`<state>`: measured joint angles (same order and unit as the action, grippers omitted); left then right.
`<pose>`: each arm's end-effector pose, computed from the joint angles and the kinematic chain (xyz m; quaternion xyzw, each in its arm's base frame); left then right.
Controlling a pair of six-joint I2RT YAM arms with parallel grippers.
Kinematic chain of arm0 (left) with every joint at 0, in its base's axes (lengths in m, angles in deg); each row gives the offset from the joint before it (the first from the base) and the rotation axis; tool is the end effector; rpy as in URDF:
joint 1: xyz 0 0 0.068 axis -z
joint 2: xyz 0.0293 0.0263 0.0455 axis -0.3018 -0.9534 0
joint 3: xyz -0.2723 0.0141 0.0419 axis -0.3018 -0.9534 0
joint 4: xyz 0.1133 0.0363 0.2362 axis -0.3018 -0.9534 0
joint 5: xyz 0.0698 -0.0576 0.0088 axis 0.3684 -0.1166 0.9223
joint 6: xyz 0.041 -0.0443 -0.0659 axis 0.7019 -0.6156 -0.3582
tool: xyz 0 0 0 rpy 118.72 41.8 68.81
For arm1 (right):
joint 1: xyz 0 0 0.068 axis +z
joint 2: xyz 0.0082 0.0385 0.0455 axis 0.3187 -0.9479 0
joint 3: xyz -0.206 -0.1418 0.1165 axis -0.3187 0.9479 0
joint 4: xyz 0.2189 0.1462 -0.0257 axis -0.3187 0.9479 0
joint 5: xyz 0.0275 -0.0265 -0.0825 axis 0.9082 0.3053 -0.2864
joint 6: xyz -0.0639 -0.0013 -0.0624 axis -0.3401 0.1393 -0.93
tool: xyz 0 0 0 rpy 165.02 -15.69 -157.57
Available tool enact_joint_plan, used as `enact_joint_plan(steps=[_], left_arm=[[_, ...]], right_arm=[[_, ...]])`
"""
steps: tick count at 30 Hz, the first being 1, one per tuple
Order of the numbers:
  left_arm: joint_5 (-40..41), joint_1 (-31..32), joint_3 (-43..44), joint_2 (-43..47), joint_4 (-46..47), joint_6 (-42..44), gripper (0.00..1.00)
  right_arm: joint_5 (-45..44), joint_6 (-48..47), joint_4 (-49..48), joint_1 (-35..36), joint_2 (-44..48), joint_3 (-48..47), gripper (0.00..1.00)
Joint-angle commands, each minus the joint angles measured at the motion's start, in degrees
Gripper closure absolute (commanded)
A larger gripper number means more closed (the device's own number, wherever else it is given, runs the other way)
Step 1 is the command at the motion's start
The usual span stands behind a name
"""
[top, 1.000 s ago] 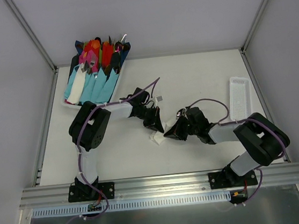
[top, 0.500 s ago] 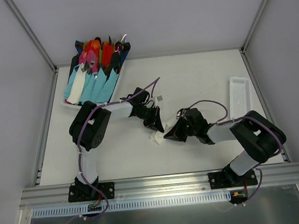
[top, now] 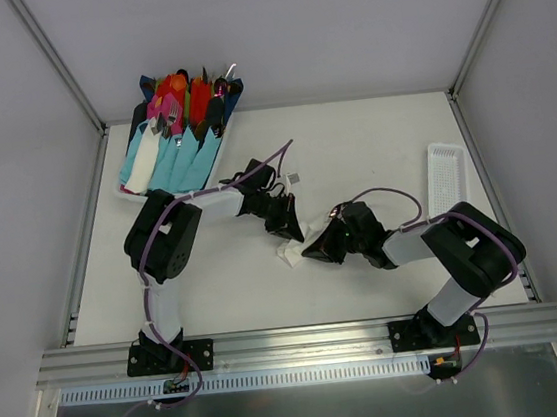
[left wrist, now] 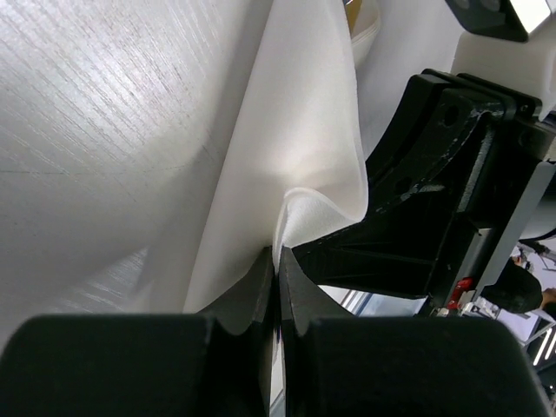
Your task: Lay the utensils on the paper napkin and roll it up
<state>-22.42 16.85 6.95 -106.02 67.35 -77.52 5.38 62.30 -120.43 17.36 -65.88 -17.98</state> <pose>0.3209 -0.2873 0.1160 0.1939 0.8676 -0.4524 0.0703 0.2297 0.1991 0.0911 0.0932 0.8695 0.4396 0.2052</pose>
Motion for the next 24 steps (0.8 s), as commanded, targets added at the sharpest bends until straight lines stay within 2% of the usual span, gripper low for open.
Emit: enact_joint_plan(steps=[1, 24], left_arm=[[-0.64, 0.30, -0.08, 3.69, 0.14, -1.96, 1.00], [-1.87, 4.87, -5.35, 1.40, 3.12, -4.78, 1.00]], right_arm=[[-3.82, -0.38, 5.13, 0.80, -2.32, 0.10, 1.00], [-4.44, -0.12, 6.71, 0.79, -1.53, -0.51, 1.00]])
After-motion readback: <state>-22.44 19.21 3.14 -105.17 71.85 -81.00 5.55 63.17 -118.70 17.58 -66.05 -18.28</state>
